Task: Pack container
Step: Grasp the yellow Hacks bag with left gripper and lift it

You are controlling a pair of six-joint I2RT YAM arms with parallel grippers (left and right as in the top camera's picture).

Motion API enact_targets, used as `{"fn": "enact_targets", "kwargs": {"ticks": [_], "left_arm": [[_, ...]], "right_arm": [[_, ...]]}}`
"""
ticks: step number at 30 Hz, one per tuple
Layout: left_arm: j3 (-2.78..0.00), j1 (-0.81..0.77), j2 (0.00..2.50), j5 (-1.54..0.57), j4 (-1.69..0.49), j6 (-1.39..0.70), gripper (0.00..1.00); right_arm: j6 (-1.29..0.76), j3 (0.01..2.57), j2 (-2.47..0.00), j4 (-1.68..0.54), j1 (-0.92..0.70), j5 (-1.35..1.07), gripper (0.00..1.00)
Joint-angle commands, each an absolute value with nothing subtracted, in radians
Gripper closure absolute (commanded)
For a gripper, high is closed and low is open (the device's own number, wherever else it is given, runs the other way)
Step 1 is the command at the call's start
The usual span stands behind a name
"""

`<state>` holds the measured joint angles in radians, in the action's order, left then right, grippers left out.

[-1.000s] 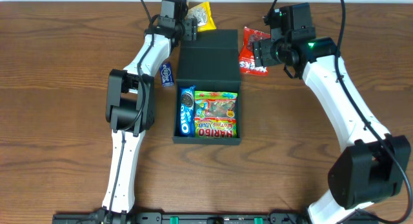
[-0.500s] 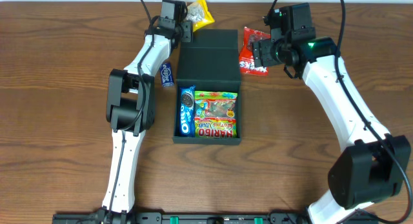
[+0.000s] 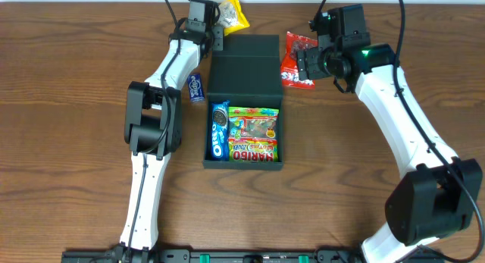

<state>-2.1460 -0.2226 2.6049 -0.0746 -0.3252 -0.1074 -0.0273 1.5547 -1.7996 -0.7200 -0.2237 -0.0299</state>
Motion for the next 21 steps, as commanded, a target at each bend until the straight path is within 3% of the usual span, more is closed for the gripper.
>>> {"fn": "enact_targets", "kwargs": {"ticks": [1,21], "left_arm": [[-2.122,-0.213,2.668,-0.066,-0.425,-0.109,0.94],[-2.515,-0.124,2.65,-0.015,-0.953,-0.101,0.95]], "right_arm": [[-0.041,1.559,-1.79,-0.727,-0.215,-0.034,0.15],[-0.041,1.559,-1.79,-0.725,-0.215,-0.034,0.15]]}}
